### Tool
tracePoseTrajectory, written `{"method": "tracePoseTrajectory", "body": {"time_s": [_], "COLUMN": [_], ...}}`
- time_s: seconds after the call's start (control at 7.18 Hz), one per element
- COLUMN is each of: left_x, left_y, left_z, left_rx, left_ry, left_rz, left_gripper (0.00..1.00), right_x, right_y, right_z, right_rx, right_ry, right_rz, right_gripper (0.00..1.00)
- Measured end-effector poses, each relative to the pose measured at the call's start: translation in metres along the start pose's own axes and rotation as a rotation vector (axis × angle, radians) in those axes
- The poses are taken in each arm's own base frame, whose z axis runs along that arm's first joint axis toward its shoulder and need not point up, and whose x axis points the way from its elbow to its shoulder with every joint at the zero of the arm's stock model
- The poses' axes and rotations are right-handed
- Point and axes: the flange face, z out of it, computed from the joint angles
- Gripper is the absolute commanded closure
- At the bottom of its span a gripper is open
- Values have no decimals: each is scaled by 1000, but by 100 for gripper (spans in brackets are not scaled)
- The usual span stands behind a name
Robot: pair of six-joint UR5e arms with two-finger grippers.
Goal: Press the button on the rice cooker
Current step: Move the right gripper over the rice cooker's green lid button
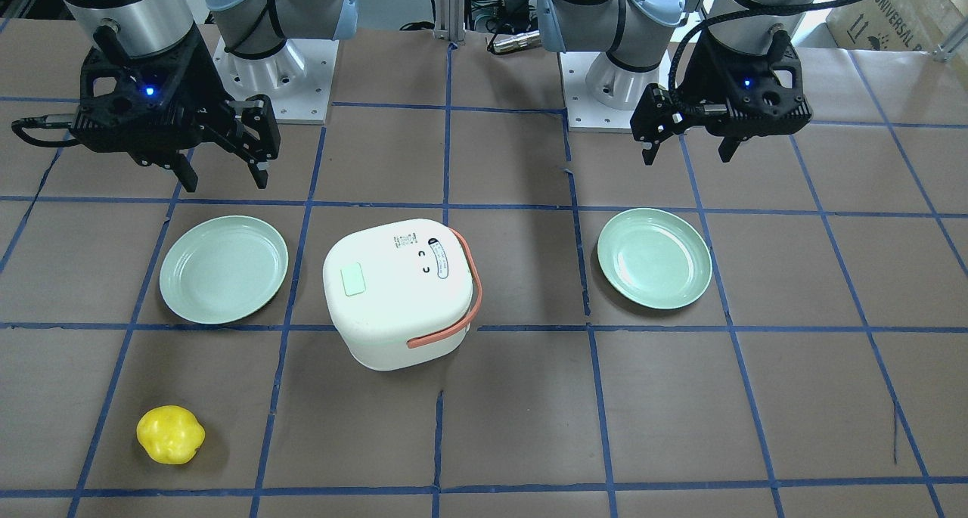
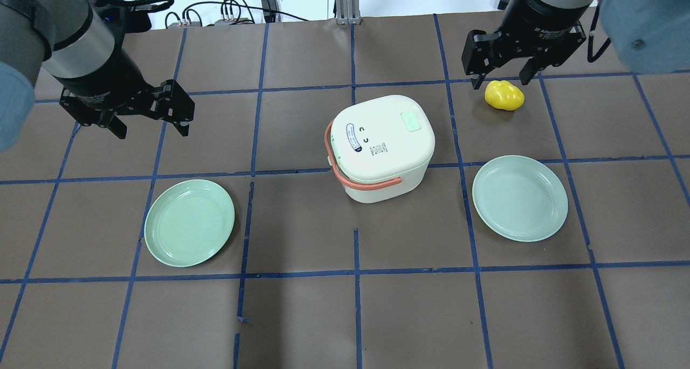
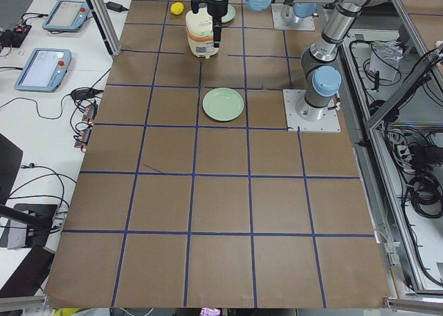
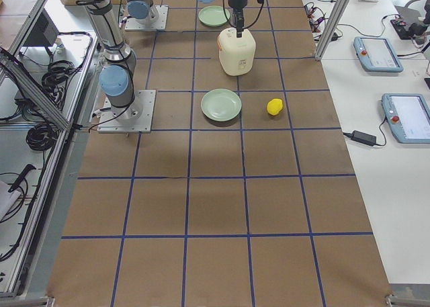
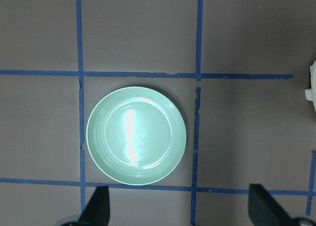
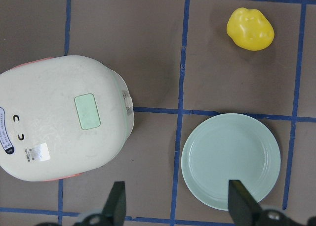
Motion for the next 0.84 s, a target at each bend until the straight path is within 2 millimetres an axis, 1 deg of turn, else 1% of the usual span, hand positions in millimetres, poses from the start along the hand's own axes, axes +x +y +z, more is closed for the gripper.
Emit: {"method": "tracePoseTrajectory", "body": {"time_s": [0.14, 0.56, 0.84], "left_x": [0, 0, 0], "left_y": [0, 0, 0], "left_z": [0, 0, 0], "left_rx": [0, -1, 0], "left_ry": [0, 0, 0], "left_rz": [0, 0, 0], "left_gripper": [0, 0, 0], "right_x": [-1, -9, -23], "right_y": [-2, -12, -22], "right_z": [6, 44, 68], "right_rx": [4, 3, -10], "right_ry": [-7, -58, -91], "right_rz": [-1, -18, -57], "right_gripper": [92, 92, 92]}}
